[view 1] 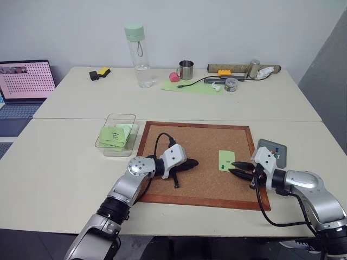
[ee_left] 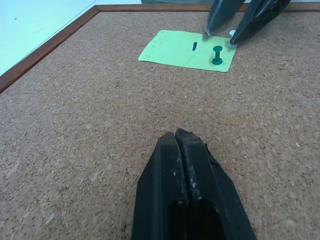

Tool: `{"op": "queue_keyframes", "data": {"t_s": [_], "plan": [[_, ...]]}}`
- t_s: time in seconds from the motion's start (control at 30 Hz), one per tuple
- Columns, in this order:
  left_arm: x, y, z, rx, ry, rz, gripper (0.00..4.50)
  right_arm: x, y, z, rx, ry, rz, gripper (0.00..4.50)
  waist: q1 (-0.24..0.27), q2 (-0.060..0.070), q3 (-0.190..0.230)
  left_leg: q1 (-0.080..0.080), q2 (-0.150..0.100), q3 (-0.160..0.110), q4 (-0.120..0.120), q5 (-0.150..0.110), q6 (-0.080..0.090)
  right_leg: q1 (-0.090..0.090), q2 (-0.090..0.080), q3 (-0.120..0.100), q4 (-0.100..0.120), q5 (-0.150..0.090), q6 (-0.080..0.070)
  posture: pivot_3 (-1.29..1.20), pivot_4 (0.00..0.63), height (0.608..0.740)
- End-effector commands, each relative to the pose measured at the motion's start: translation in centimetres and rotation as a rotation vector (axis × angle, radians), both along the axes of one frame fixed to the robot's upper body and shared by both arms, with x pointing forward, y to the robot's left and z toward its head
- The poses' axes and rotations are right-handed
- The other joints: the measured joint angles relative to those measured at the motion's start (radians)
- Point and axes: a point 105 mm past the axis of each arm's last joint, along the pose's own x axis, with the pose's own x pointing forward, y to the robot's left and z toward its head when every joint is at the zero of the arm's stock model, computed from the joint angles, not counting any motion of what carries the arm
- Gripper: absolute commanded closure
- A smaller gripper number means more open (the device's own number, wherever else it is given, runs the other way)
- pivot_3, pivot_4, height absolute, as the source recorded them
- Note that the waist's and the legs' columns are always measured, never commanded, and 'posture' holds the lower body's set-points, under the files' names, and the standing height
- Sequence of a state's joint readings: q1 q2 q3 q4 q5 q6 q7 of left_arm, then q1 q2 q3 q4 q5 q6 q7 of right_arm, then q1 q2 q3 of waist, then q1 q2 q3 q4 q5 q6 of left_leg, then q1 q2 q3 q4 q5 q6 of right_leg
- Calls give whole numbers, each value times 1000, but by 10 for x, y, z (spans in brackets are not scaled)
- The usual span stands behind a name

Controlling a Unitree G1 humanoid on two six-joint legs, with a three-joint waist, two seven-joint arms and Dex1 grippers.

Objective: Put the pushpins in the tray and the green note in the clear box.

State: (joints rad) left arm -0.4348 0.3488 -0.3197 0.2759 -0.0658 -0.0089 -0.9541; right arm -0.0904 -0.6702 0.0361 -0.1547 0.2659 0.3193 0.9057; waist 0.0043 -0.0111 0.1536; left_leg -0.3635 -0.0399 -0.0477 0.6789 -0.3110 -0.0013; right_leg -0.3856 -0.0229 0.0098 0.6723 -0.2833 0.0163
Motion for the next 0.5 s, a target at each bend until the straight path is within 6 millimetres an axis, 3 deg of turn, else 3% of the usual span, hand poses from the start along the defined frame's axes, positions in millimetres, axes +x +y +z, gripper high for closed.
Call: {"op": "queue_keyframes", "data": {"t_s": [0.03, 0.07, 0.5], "plan": [[-7, 9, -26, 89, 74, 2, 4500, 0, 1, 6, 0, -31, 8, 4259, -1, 0, 0, 0, 0, 0, 0, 0, 0, 0, 0, 0, 0, 0, 0, 0, 150, 740], [-7, 9, -26, 89, 74, 2, 4500, -1, 1, 5, 1, -29, 10, 4463, -1, 0, 0, 0, 0, 0, 0, 0, 0, 0, 0, 0, 0, 0, 0, 0, 150, 740], [-5, 10, -30, 96, 73, 12, 4500, -2, 3, 32, 81, -87, -12, 4463, -1, 0, 0, 0, 0, 0, 0, 0, 0, 0, 0, 0, 0, 0, 0, 0, 150, 740]]}}
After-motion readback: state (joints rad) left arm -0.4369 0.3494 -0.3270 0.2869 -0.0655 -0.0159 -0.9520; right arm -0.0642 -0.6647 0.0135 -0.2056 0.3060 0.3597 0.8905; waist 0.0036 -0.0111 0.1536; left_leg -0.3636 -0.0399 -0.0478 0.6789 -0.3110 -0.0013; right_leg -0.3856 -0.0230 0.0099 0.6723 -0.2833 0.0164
